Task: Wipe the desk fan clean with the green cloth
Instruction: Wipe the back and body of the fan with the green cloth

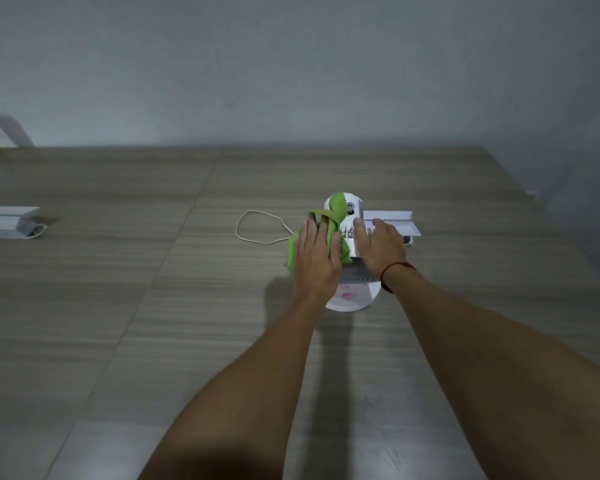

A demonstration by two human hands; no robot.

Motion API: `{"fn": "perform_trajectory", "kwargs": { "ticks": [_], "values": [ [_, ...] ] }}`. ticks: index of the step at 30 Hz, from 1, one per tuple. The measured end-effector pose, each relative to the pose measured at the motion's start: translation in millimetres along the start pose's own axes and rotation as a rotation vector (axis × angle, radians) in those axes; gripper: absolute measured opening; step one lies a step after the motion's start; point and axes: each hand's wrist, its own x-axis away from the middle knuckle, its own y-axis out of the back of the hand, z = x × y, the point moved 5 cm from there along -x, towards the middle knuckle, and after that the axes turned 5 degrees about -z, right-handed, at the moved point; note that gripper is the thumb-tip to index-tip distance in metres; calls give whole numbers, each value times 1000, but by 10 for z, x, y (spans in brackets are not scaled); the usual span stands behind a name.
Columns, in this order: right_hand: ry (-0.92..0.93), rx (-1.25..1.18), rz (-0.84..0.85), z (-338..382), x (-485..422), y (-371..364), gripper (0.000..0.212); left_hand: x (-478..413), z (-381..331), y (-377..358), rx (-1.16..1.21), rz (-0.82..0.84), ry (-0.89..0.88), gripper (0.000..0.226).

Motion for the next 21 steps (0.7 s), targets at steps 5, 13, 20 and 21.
{"fn": "perform_trajectory", "kwargs": {
  "ticks": [5,13,20,21],
  "values": [
    [24,-27,-19,3,19,-19,66,-126,337,-34,151,-34,298,58],
    [7,-3,-72,-50,24,-40,64,139,606,41,352,54,838,55],
    [-53,-28,-74,13,38,-32,64,88,144,92,87,70,18,53],
    [-50,-30,-73,16,49,-33,63,101,102,59,23,114,-45,51]
  ]
}}
